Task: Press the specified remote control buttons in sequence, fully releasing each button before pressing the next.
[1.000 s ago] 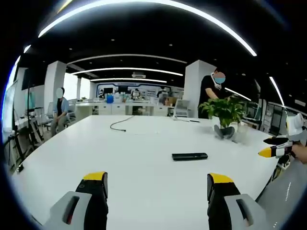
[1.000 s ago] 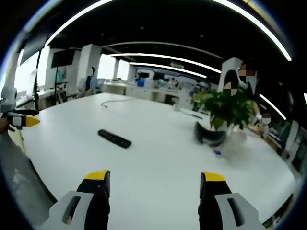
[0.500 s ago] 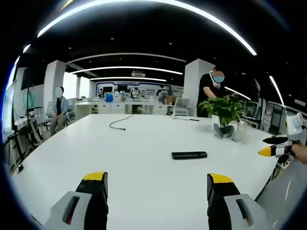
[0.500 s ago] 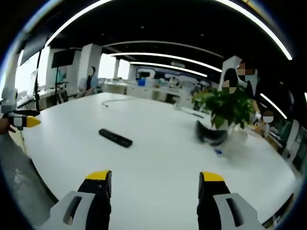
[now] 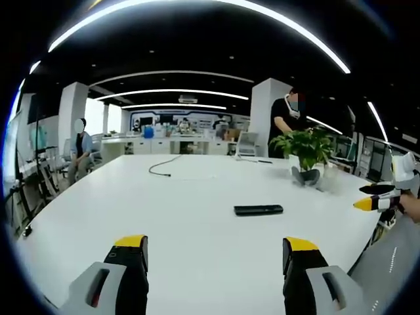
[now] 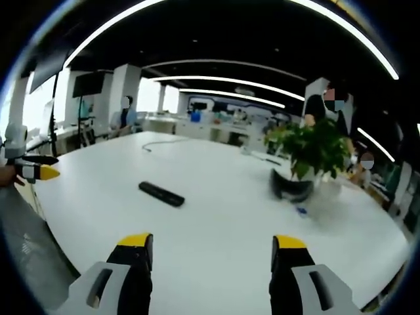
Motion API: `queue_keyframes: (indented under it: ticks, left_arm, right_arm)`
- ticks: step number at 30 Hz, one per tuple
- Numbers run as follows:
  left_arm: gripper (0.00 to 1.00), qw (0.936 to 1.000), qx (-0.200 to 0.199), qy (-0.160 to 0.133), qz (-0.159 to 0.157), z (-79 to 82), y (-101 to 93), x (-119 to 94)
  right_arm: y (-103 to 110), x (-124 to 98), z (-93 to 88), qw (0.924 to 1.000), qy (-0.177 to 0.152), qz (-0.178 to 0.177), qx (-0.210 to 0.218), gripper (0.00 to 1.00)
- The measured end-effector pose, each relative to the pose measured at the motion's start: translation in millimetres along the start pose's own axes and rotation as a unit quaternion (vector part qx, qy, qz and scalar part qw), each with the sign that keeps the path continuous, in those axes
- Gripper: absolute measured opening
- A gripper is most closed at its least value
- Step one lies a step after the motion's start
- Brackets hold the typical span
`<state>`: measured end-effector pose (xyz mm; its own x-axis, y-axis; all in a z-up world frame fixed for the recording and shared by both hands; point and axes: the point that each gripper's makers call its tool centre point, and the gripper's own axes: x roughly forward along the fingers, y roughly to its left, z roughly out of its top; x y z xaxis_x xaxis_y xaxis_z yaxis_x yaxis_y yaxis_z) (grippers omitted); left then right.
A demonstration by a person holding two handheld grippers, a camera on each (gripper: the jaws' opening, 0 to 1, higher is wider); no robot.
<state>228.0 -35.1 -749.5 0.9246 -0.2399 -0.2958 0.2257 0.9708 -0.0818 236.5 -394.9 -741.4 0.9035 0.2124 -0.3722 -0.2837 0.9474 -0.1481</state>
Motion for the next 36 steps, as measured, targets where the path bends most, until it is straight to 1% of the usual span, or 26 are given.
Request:
queue_keyframes:
  ticks: [2,6,8,10,11,13,15,17,22,25,30,32,34,36]
  left_arm:
    - [0.87,1.0000,0.000,-0.001,0.000,0.2,0.0,0]
    - [0.87,1.0000,-0.003,-0.004,-0.007,0.8,-2.3,0]
    - [0.87,0.9999,-0.006,-0.005,-0.011,0.9,-3.7,0]
    - [0.88,0.9998,-0.012,-0.008,-0.013,1.6,-4.2,0]
    - [0.89,0.9995,-0.023,-0.013,-0.018,2.8,-5.8,-1]
    - [0.89,0.9992,-0.028,-0.022,-0.019,6.0,-5.6,-2]
    - [0.90,0.9992,-0.023,-0.028,-0.019,7.9,-5.6,-2]
    - [0.91,0.9989,-0.016,-0.039,-0.022,12.6,-7.8,-4]
    - [0.91,0.9981,0.005,-0.058,-0.020,20.4,-9.5,-6]
    - [0.91,0.9984,0.019,-0.050,-0.016,18.6,-9.8,-5]
    - [0.90,0.9979,0.052,-0.038,-0.005,16.4,-9.0,-3]
    - [0.90,0.9978,0.059,-0.028,-0.008,13.0,-11.7,-2]
    - [0.91,0.9975,0.068,-0.015,-0.014,8.6,-14.3,0]
    - [0.91,0.9966,0.080,-0.009,-0.018,5.6,-16.2,1]
  right_arm:
    - [-1,-1,2.9,0.9999,-0.008,-0.001,0.007,0.72]
    - [-5,-5,12.2,0.9988,-0.039,-0.004,0.030,0.73]
    - [-7,-7,15.5,0.9983,-0.049,-0.006,0.032,0.73]
    - [-7,-8,17.3,0.9977,-0.056,-0.004,0.038,0.73]
    - [-7,-8,18.2,0.9974,-0.058,-0.003,0.042,0.73]
    - [-8,-7,17.4,0.9970,-0.058,0.000,0.052,0.73]
    - [-7,-5,16.7,0.9963,-0.058,0.008,0.063,0.73]
    - [-4,-6,17.2,0.9960,-0.059,0.013,0.065,0.73]
    - [-1,-6,22.0,0.9944,-0.075,0.026,0.070,0.73]
    - [1,-6,22.6,0.9936,-0.077,0.033,0.076,0.73]
    - [3,-4,23.4,0.9947,-0.076,0.036,0.059,0.72]
    - [4,-2,21.7,0.9959,-0.069,0.034,0.048,0.72]
    - [6,1,17.0,0.9973,-0.053,0.036,0.036,0.72]
    - [8,4,14.7,0.9974,-0.047,0.041,0.036,0.73]
